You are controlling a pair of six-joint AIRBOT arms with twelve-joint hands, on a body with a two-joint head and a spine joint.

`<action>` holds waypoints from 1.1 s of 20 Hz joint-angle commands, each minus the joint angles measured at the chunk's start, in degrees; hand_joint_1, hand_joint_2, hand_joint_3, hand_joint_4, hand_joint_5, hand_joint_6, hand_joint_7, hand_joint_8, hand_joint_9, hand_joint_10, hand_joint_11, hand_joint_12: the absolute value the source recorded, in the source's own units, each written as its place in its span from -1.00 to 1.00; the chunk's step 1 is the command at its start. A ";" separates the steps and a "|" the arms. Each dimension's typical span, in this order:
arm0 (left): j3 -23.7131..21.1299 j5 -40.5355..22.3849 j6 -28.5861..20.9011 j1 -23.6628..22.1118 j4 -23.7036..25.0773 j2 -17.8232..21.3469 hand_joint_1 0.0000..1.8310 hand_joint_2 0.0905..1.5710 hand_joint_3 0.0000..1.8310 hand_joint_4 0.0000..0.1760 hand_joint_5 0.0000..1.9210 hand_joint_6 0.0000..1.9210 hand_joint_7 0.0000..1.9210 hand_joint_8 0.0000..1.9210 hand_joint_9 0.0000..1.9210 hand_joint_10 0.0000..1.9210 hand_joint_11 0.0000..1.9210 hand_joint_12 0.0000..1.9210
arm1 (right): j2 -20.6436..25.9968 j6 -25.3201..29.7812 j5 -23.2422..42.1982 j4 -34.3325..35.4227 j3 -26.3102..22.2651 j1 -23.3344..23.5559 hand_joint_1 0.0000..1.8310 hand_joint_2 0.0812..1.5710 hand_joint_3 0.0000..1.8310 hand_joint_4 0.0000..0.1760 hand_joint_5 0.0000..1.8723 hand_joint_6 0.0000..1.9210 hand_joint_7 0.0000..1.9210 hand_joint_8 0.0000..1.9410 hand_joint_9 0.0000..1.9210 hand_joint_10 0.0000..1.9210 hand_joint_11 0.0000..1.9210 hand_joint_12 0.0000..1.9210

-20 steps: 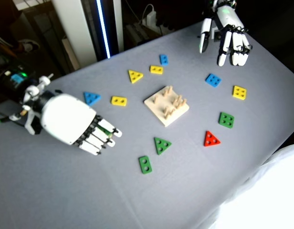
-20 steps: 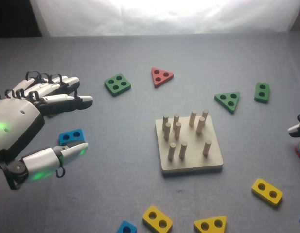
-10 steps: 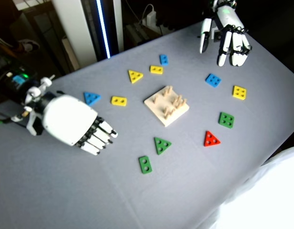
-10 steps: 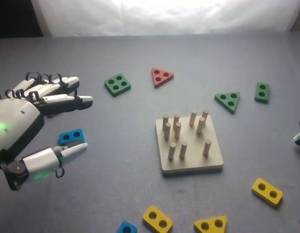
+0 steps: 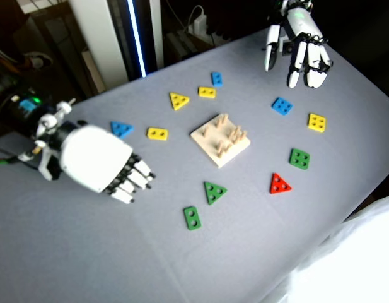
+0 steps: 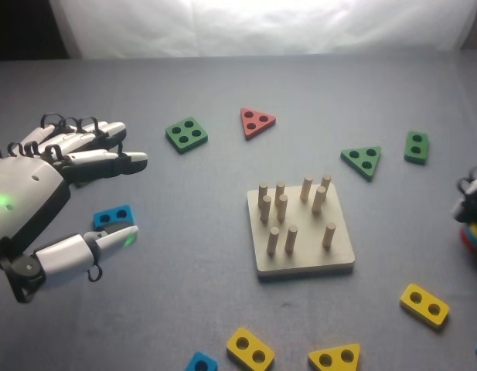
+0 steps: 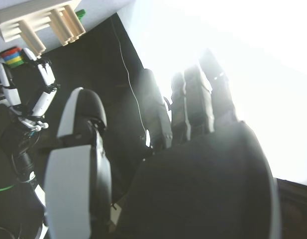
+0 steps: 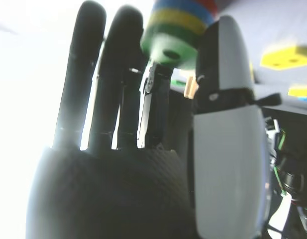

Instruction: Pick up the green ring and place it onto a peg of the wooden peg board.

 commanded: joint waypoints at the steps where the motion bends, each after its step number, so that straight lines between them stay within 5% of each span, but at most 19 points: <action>1: -0.07 -6.93 -0.39 -0.25 0.91 -0.38 -0.13 0.50 -1.00 -1.00 -0.34 -1.00 -0.72 -1.00 -0.76 -1.00 -1.00 -0.18 | -0.07 0.00 7.88 -0.62 -0.42 1.44 0.52 0.31 -1.00 -1.00 0.11 -0.22 0.12 -0.24 0.16 0.06 0.08 0.10; 4: -0.07 -7.01 -0.42 -0.24 0.91 -0.40 -0.11 0.49 -1.00 -1.00 -0.32 -1.00 -0.72 -1.00 -0.75 -0.99 -1.00 -0.17 | -0.08 0.96 11.24 -5.42 -1.77 5.09 0.40 0.30 -1.00 -1.00 0.17 -0.16 0.20 -0.36 0.18 0.11 0.11 0.45; 6: -0.04 -7.02 -0.42 -0.24 0.91 -0.41 -0.14 0.49 -1.00 -1.00 -0.31 -1.00 -0.71 -1.00 -0.76 -1.00 -1.00 -0.20 | -0.28 2.58 12.62 -9.51 -2.15 8.04 0.38 0.30 -1.00 -0.89 0.18 -0.13 0.23 -0.39 0.26 -0.12 0.18 0.34; 7: -0.03 -7.04 -0.42 -0.24 0.89 -0.48 -0.12 0.49 -1.00 -1.00 -0.31 -1.00 -0.71 -1.00 -0.75 -1.00 -1.00 -0.19 | -0.63 3.16 12.76 -11.30 -2.14 9.46 0.49 0.31 -1.00 -1.00 0.11 -0.16 0.19 -0.47 0.17 0.08 0.16 0.25; 8: 0.01 -7.10 -0.43 -0.23 0.77 -0.68 -0.12 0.49 -1.00 -1.00 -0.31 -1.00 -0.71 -1.00 -0.75 -1.00 -1.00 -0.17 | -1.22 3.75 12.73 -13.56 -1.95 11.31 0.52 0.27 -1.00 -1.00 0.18 -0.24 0.30 -0.68 0.20 0.05 0.17 0.33; 9: 0.04 -7.10 -0.44 -0.22 0.73 -0.76 -0.10 0.49 -1.00 -1.00 -0.31 -1.00 -0.71 -1.00 -0.75 -1.00 -1.00 -0.16 | -1.61 4.30 12.69 -14.83 -1.75 12.19 0.41 0.27 -0.99 -1.00 0.23 -0.30 0.28 -0.44 0.27 -0.13 0.18 0.37; 11: 0.11 -7.08 -0.48 -0.22 0.73 -0.86 -0.10 0.48 -1.00 -1.00 -0.30 -1.00 -0.70 -1.00 -0.74 -1.00 -1.00 -0.14 | -2.92 6.93 11.63 -18.83 -0.86 14.60 0.38 0.27 -1.00 -0.77 0.22 -0.21 0.30 -0.49 0.34 0.04 0.24 0.49; 12: 0.11 -7.14 -0.49 -0.22 0.73 -0.81 -0.08 0.49 -1.00 -1.00 -0.30 -1.00 -0.71 -1.00 -0.74 -1.00 -1.00 -0.14 | -3.68 8.12 10.28 -20.87 -0.25 15.67 0.38 0.28 -1.00 -0.69 0.24 -0.25 0.26 -0.42 0.33 0.48 0.32 0.75; 13: 0.12 -7.16 -0.49 -0.22 0.73 -0.79 -0.08 0.49 -1.00 -1.00 -0.30 -1.00 -0.71 -1.00 -0.74 -1.00 -1.00 -0.14 | -4.60 9.03 8.61 -22.67 0.47 16.65 0.38 0.28 -1.00 -0.69 0.24 -0.25 0.26 -0.42 0.33 0.48 0.32 0.75; 14: 0.12 -7.17 -0.49 -0.22 0.73 -0.78 -0.08 0.49 -1.00 -1.00 -0.30 -1.00 -0.71 -1.00 -0.74 -1.00 -1.00 -0.11 | -5.33 9.64 7.48 -23.74 1.04 17.17 0.39 0.28 -1.00 -1.00 0.25 -0.38 0.24 -0.24 0.30 0.37 0.28 0.66; 15: 0.12 -7.17 -0.49 -0.22 0.73 -0.78 -0.07 0.49 -1.00 -1.00 -0.29 -1.00 -0.71 -1.00 -0.73 -1.00 -1.00 -0.10 | -5.92 10.07 6.62 -24.53 1.48 17.56 0.39 0.29 -1.00 -1.00 0.22 -0.35 0.23 -0.21 0.29 0.26 0.25 0.58; 17: 0.11 -7.16 -0.58 -0.22 0.73 -0.78 -0.09 0.49 -1.00 -1.00 -0.30 -1.00 -0.72 -1.00 -0.74 -1.00 -1.00 -0.10 | -6.73 10.21 5.23 -25.63 1.91 18.26 0.40 0.30 -1.00 -1.00 0.25 -0.45 0.18 -0.06 0.28 0.66 0.30 0.82; 20: 0.20 -7.16 -0.71 -0.22 0.73 -0.77 -0.09 0.49 -1.00 -1.00 -0.30 -1.00 -0.71 -1.00 -0.73 -0.99 -1.00 -0.08 | -7.74 10.57 3.78 -27.24 2.50 19.13 0.40 0.36 -1.00 -1.00 0.18 -0.45 0.06 0.24 0.20 0.71 0.24 0.84; 22: 0.19 -7.20 -0.72 -0.22 0.74 -0.75 -0.09 0.49 -1.00 -1.00 -0.29 -1.00 -0.71 -1.00 -0.73 -1.00 -1.00 -0.10 | -8.29 10.72 3.42 -27.90 2.65 19.50 0.40 0.38 -1.00 -1.00 0.11 -0.31 0.05 0.25 0.17 0.68 0.19 0.83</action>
